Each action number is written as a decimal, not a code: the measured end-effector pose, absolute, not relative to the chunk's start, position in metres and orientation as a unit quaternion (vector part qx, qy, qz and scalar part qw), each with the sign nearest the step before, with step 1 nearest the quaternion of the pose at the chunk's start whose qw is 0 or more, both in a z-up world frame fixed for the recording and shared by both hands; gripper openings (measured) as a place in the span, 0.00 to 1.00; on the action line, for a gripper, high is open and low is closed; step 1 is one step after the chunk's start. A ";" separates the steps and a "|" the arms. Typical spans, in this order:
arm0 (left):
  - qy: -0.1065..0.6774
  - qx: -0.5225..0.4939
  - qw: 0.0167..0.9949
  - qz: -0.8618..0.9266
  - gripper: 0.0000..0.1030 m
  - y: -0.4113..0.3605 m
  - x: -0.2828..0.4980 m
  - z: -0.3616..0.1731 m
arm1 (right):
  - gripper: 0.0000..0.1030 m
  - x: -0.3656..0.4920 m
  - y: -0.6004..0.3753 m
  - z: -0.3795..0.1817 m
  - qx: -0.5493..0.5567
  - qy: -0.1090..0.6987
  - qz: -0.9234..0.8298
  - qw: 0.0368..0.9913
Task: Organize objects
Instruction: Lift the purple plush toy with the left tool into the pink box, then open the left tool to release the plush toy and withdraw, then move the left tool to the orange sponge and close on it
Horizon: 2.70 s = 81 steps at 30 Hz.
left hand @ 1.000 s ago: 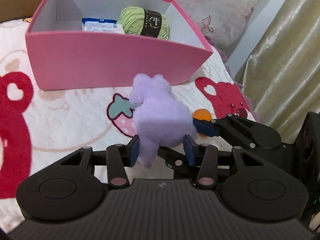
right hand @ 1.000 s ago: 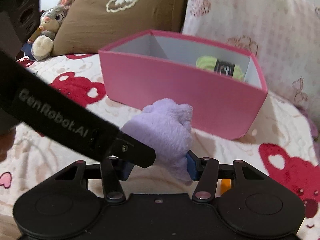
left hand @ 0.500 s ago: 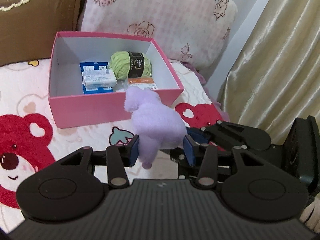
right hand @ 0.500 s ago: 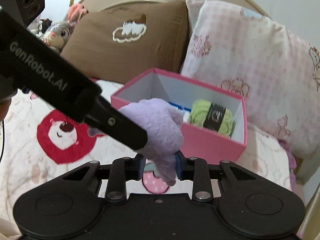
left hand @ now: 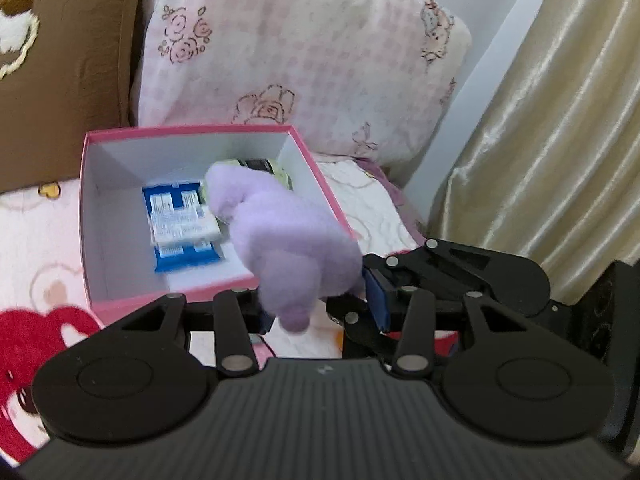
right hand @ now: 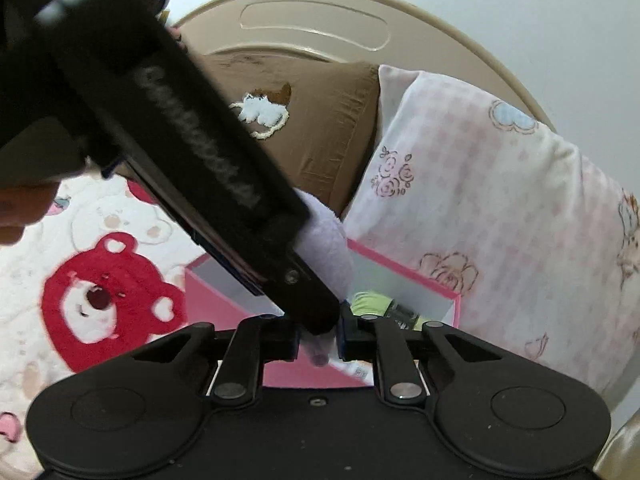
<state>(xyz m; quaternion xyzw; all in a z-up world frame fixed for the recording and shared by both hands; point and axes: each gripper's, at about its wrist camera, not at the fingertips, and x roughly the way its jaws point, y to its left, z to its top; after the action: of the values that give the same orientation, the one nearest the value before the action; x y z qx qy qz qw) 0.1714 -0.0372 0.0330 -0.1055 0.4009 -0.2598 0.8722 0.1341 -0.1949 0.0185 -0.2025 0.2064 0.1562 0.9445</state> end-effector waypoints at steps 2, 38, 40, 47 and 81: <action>0.410 -0.105 0.869 -0.256 0.42 -0.041 0.187 0.032 | 0.18 0.152 -0.199 0.019 -0.200 0.215 0.157 0.943; 0.485 -0.128 0.856 -0.124 0.40 -0.030 0.292 -0.072 | 0.26 0.274 -0.263 -0.042 0.002 0.363 0.202 0.910; 0.487 -0.117 0.858 -0.116 0.39 -0.031 0.286 -0.069 | 0.27 0.265 -0.265 -0.037 -0.002 0.357 0.204 0.911; 0.483 -0.123 0.859 -0.117 0.42 -0.025 0.244 -0.038 | 0.36 0.220 -0.269 -0.015 0.009 0.344 0.215 0.914; 0.471 -0.058 0.875 -0.097 0.85 -0.060 0.075 0.020 | 0.77 0.070 -0.290 0.033 -0.082 0.337 0.244 0.906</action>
<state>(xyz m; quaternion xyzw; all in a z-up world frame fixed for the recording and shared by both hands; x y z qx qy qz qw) 0.0752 -0.0601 0.0204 -0.0575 0.4713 -0.0972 0.8747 0.0701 -0.2898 0.0333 -0.0819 0.3365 0.2441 0.9058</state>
